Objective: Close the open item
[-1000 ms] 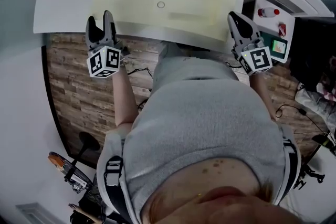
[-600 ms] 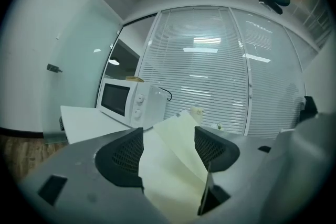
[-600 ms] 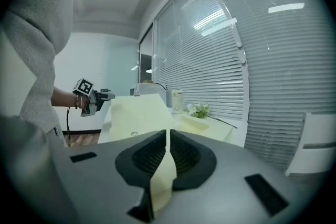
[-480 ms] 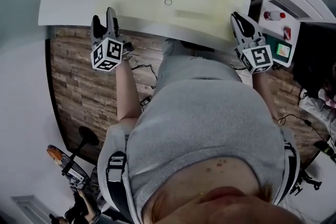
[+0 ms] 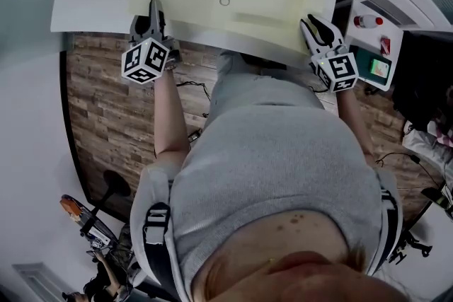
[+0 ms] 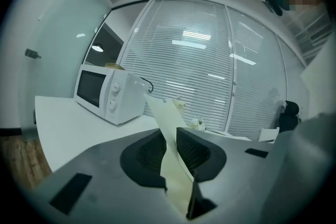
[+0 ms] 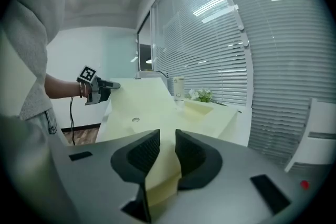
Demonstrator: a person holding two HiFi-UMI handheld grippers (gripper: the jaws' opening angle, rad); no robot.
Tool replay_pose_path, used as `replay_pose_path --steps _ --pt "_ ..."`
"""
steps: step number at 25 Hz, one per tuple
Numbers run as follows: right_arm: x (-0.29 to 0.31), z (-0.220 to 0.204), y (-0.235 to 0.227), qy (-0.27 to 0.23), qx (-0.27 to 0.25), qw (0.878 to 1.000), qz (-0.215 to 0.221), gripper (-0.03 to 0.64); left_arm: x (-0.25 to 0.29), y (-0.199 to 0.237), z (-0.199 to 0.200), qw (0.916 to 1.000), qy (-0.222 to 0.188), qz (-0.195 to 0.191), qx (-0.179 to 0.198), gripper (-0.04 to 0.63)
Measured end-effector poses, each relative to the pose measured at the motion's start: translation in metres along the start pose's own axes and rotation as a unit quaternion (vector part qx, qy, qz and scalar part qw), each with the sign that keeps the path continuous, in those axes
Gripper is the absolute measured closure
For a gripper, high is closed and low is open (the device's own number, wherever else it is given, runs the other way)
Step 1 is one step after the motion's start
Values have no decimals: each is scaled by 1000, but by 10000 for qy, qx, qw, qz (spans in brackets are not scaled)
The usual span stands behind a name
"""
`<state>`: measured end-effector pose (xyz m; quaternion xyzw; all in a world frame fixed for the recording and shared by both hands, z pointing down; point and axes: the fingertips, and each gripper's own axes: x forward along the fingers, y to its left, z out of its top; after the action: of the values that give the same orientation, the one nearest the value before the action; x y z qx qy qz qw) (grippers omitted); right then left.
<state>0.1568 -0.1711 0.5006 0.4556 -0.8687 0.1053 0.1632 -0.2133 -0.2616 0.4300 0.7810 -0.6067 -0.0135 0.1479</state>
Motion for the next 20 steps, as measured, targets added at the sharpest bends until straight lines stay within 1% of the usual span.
replay_pose_path --steps 5,9,12,16,20 --pt "2 -1 0 23 17 9999 110 483 -2 -13 8 9995 -187 -210 -118 552" --pt "0 -2 0 11 9 9999 115 483 -6 -33 18 9964 -449 -560 -447 577" --pt "1 -2 1 -33 -20 9999 117 483 -7 -47 25 9928 -560 -813 -675 583" --pt "1 -1 1 -42 -63 9999 142 483 -9 -63 32 9914 -577 -1007 -602 583" --pt "0 -1 0 -24 8 9998 171 483 -10 -87 38 9904 -514 -1231 -353 583"
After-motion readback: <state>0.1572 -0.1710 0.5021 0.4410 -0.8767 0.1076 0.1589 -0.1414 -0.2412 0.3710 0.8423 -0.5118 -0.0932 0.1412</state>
